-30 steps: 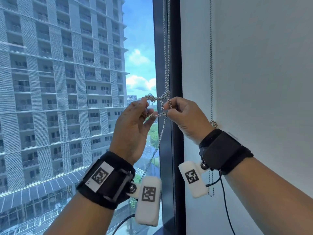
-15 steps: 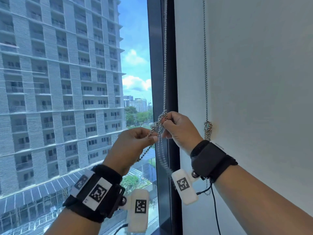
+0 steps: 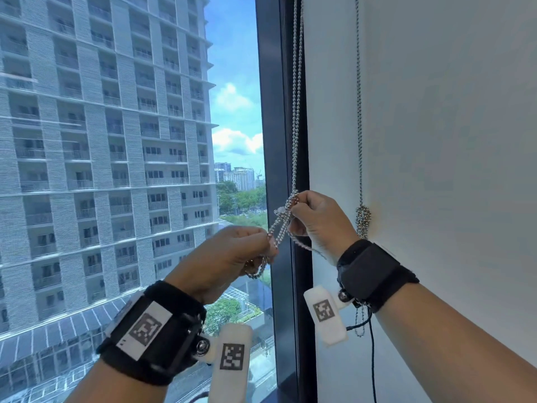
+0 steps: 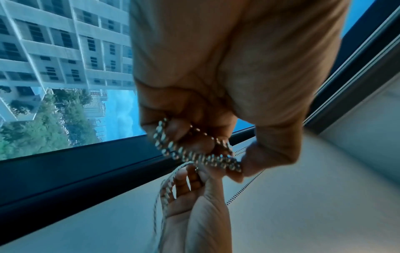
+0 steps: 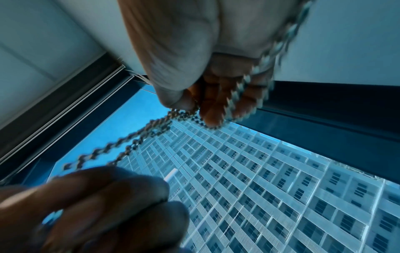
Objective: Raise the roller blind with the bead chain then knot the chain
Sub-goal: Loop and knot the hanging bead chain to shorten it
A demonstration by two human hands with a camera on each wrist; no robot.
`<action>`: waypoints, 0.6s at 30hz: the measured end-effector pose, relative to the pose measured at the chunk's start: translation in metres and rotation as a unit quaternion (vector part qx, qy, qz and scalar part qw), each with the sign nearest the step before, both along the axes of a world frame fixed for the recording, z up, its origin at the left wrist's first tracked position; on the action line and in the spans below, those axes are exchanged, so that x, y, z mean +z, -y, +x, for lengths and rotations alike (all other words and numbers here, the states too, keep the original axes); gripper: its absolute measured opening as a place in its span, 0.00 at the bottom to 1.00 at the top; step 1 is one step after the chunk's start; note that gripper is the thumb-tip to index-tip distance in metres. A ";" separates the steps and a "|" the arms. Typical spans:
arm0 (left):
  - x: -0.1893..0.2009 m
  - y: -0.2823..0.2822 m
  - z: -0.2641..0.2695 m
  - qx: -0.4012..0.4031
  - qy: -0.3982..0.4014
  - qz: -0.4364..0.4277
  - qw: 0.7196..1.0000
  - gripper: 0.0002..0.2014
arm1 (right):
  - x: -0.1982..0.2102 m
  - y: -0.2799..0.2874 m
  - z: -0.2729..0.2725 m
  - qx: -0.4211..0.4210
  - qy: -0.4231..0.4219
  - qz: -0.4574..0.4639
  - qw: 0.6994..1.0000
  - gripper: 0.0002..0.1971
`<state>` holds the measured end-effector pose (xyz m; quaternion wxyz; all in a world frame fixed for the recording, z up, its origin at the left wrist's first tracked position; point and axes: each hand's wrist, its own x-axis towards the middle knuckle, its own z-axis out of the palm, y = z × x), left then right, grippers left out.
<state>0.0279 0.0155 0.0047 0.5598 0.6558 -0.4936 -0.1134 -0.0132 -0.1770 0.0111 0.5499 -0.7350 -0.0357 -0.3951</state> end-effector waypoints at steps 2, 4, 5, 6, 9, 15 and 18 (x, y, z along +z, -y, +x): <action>0.000 -0.001 -0.004 -0.052 0.028 0.065 0.996 0.05 | 0.002 0.003 0.001 -0.011 -0.001 -0.026 1.000 0.07; -0.001 -0.001 -0.006 -0.077 0.046 0.123 0.988 0.07 | 0.003 0.004 0.002 -0.015 -0.004 -0.040 0.999 0.06; -0.001 0.000 -0.007 -0.079 0.055 0.147 0.984 0.06 | 0.002 0.006 0.002 -0.016 -0.005 -0.043 0.999 0.06; -0.001 0.000 -0.009 -0.071 0.071 0.172 0.980 0.06 | 0.001 0.008 0.003 -0.016 -0.006 -0.042 0.999 0.06; -0.003 0.002 -0.010 0.004 0.164 0.274 0.948 0.12 | -0.002 0.012 0.004 -0.001 -0.015 -0.030 0.999 0.06; -0.016 0.011 -0.006 0.084 0.224 0.392 0.888 0.14 | -0.002 0.011 0.003 0.054 -0.025 0.024 0.998 0.05; -0.027 0.019 -0.004 0.093 0.251 0.458 0.848 0.13 | -0.004 0.011 0.003 0.070 -0.023 0.050 0.996 0.06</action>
